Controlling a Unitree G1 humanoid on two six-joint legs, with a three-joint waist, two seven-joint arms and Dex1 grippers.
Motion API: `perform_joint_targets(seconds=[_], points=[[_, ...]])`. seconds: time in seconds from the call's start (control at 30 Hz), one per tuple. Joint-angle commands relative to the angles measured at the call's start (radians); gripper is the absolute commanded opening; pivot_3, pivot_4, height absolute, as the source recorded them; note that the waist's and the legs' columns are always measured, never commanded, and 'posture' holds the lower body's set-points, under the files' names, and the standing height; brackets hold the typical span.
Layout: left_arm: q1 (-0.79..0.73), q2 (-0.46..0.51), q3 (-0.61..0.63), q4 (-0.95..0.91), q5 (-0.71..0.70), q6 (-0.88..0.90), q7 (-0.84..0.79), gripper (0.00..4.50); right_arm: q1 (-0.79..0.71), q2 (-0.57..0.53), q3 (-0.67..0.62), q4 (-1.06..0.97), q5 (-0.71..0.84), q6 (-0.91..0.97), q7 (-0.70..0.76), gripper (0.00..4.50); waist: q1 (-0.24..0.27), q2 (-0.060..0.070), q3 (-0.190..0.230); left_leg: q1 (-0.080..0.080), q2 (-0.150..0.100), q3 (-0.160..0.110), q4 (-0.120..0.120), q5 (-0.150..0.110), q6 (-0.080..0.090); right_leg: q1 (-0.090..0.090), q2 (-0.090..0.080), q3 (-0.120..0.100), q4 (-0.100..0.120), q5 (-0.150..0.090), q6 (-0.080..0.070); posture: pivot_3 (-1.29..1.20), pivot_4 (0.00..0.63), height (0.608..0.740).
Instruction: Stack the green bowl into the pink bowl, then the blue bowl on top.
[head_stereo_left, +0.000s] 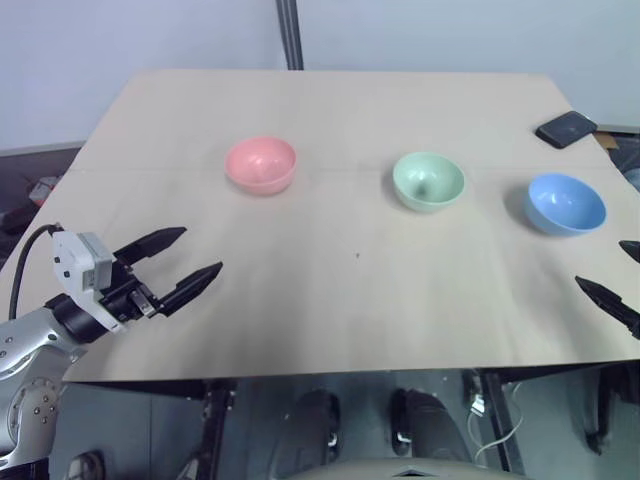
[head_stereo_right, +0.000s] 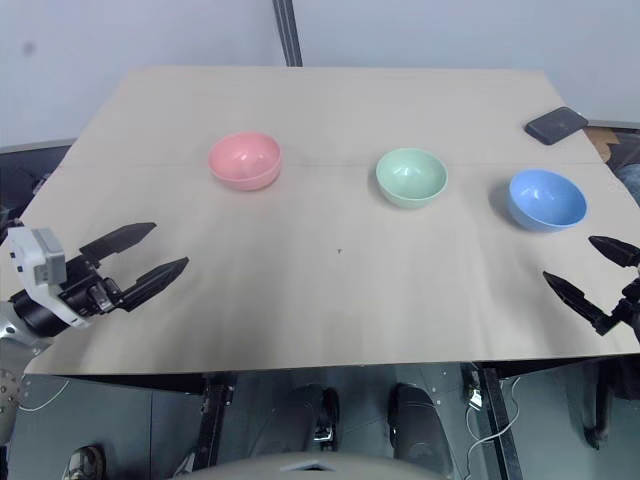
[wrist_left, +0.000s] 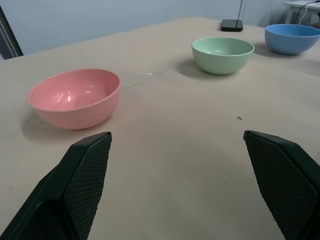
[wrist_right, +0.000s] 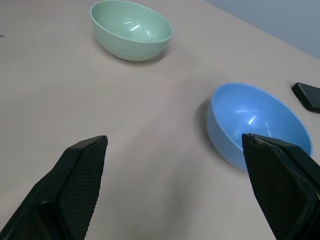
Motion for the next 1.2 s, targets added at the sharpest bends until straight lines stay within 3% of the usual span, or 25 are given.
perform_joint_targets(seconds=[0.03, 0.37, 0.5, 0.67, 0.83, 1.1, 1.2], points=[[-0.022, 0.011, 0.025, -0.003, -0.002, 0.001, 0.000, 4.47, -0.017, 0.001, -0.016, 0.004, -0.007, -0.027, 0.014, 4.50, 0.000, 0.000, 0.000, 0.000, 0.000, 0.000, 0.000, 0.000, 0.000, 0.000, 0.000, 0.000, 0.000, 0.000, 0.000, 0.00, 0.150, 0.739], [-0.096, -0.014, -0.028, -0.034, 0.069, 0.056, 0.137, 4.47, -0.156, 0.027, 0.122, 0.028, -0.007, -0.055, 0.057, 4.50, -0.001, 0.000, 0.000, 0.000, 0.000, 0.001, 0.000, 0.002, -0.003, 0.000, 0.001, 0.001, 0.000, 0.000, 0.000, 0.00, 0.150, 0.739], [-0.227, 0.074, -0.155, -0.056, 0.226, 0.208, 0.310, 4.47, -0.233, 0.061, 0.253, -0.082, 0.052, -0.006, 0.081, 4.50, 0.004, 0.000, 0.000, 0.001, 0.000, 0.000, 0.000, 0.002, -0.002, 0.002, 0.004, -0.001, 0.000, 0.000, 0.000, 0.00, 0.150, 0.739], [-0.570, 0.218, -0.495, 0.108, 0.500, 0.330, 0.308, 4.47, -0.352, 0.121, 0.461, -0.169, 0.013, 0.049, 0.051, 4.50, 0.006, 0.000, 0.000, 0.001, -0.002, -0.001, 0.000, 0.003, -0.004, 0.001, 0.005, -0.001, 0.002, 0.000, 0.000, 0.00, 0.150, 0.739], [-0.973, 0.089, -0.787, 0.423, 0.718, 0.309, 0.263, 4.47, -0.486, 0.218, 0.621, -0.190, -0.064, 0.100, -0.050, 4.50, 0.005, -0.002, 0.001, -0.001, -0.004, -0.001, 0.001, 0.003, -0.003, 0.001, 0.007, -0.001, 0.001, 0.002, 0.004, 0.00, 0.150, 0.739], [-1.229, -0.079, -1.015, 0.852, 0.947, 0.104, 0.175, 4.47, -0.525, 0.271, 0.670, -0.230, -0.120, 0.117, -0.132, 4.50, -0.002, -0.004, 0.002, -0.003, -0.005, 0.000, 0.000, 0.003, -0.003, -0.001, 0.007, 0.000, 0.000, 0.001, 0.006, 0.00, 0.150, 0.739], [-1.277, -0.116, -1.027, 0.946, 0.983, 0.035, 0.159, 3.24, -0.527, 0.268, 0.659, -0.259, -0.121, 0.138, -0.161, 4.50, -0.002, -0.004, 0.003, -0.003, -0.005, 0.000, 0.000, 0.003, -0.003, -0.001, 0.008, 0.000, 0.001, 0.001, 0.006, 0.00, 0.150, 0.739]])
